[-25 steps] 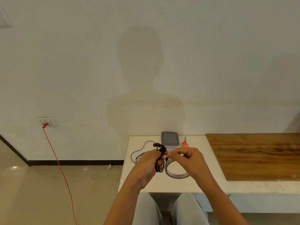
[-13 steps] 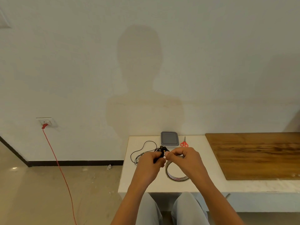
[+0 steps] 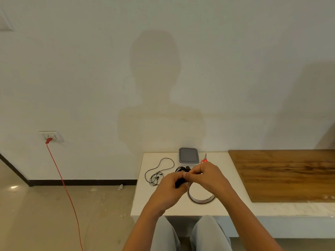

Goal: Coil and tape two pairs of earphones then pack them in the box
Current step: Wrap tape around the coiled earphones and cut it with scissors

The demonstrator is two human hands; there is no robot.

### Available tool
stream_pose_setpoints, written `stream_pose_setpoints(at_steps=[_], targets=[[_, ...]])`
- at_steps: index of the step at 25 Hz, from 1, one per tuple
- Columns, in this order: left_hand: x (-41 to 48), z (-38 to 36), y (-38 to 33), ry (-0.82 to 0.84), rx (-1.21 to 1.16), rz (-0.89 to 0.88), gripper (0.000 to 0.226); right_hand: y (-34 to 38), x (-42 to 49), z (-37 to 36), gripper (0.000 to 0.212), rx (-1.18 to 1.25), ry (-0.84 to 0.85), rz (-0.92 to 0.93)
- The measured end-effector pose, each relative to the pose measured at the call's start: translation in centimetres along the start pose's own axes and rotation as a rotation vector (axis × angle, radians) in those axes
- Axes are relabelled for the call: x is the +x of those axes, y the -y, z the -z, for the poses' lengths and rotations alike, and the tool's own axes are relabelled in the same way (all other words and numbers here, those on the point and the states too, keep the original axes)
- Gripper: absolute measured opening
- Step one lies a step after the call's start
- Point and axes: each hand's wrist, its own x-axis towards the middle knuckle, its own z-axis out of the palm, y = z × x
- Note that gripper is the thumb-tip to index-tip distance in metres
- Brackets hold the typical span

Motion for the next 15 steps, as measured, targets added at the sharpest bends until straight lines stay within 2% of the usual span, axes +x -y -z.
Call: stream_pose_setpoints(at_steps=[3,6,11,15], targets=[[-0.2,0.2,-0.2,0.049,-0.177,0.077,0.022,0.1,0.2,0.1,0.019,-0.075,-0.007,-0.001],[-0.1,0.0,0.0,-0.039,-0.348,0.186,0.030,0.3,0.1,0.0,0.018,-0.157,-0.027,-0.017],[0.1,-0.9,0.0,-0.190,-0.410,0.269,0.028,0.7,-0.5,-0.2,0.021,-0.275,-0.057,-0.040],[0.4,-0.9,0.1,-0.229,-0.503,0.305,0.026,1.2,-0.5,-0.4,0.028,-0.337,-0.109,-0.062]])
